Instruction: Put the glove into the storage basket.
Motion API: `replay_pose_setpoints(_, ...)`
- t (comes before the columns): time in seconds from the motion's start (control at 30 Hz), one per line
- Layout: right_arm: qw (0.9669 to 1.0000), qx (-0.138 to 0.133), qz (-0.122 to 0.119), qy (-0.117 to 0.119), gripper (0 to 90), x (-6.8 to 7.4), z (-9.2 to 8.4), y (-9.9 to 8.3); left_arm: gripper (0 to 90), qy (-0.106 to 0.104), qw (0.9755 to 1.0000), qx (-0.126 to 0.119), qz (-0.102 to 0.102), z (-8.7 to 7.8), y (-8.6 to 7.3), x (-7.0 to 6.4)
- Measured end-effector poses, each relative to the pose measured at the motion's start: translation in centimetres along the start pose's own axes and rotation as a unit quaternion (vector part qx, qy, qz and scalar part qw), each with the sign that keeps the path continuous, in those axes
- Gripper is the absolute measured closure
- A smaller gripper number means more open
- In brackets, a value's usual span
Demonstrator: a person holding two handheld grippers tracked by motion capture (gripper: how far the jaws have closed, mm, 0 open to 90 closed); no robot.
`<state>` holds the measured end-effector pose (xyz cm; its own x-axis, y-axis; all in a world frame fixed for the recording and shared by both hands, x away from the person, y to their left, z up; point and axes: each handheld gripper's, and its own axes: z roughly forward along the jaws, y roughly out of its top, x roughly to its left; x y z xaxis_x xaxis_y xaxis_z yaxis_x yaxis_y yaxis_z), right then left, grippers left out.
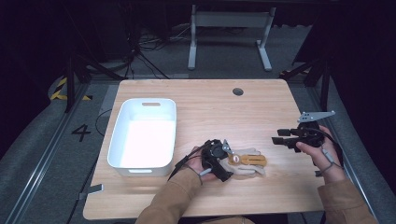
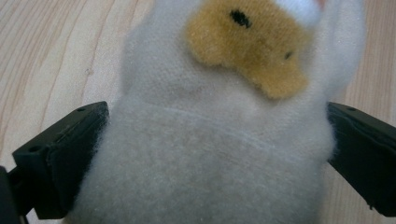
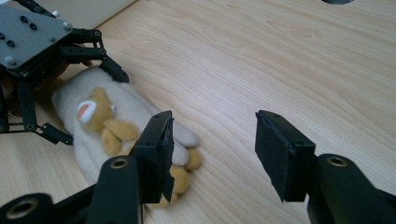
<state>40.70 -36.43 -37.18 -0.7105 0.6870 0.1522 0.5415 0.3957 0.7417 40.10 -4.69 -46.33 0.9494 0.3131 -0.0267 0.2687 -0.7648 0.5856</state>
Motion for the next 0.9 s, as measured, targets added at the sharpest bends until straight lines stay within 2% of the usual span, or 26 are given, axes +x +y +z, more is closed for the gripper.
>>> replay_pose_setpoints(0.07, 1.0, 0.0, 0.0, 0.0, 47.8, -0.01, 0.02, -0.01, 0.0, 0.006, 1.0, 0.002, 0.007, 0.08, 0.03, -0.15)
replay_pose_setpoints(0.43, 1.0, 0.003, 0.001, 0.001, 47.6, 0.02, 0.17, -0.03, 2.4, 0.003, 0.9999, 0.005, 0.012, 0.1, 0.36, -0.21)
replay_pose_setpoints(0.5, 1.0, 0.003, 0.001, 0.001, 47.5, 0.03, 0.19, -0.03, 5.9, 0.005, 0.9999, 0.01, 0.01, -0.06, 0.49, -0.16)
replay_pose_setpoints(0.53, 1.0, 0.004, -0.001, 0.002, 47.4, 0.02, 0.22, -0.04, 8.4, 0.008, 0.9999, 0.014, 0.002, -0.16, 0.63, -0.2)
replay_pose_setpoints(0.6, 1.0, 0.005, 0.001, 0.003, 47.4, 0.03, 0.26, -0.05, 12.5, 0.005, 0.9997, 0.02, 0.01, -0.21, 0.89, -0.28)
replay_pose_setpoints(0.73, 1.0, 0.003, 0.001, 0.005, 47.3, 0.06, 0.25, -0.04, 17.2, 0.002, 0.9999, 0.012, 0.009, -0.34, 0.79, -0.22)
replay_pose_setpoints(0.9, 1.0, 0.003, 0.001, 0.004, 47.3, 0.04, 0.25, -0.08, 36.4, 0.005, 0.9999, 0.005, 0.014, -0.63, 0.89, -0.34)
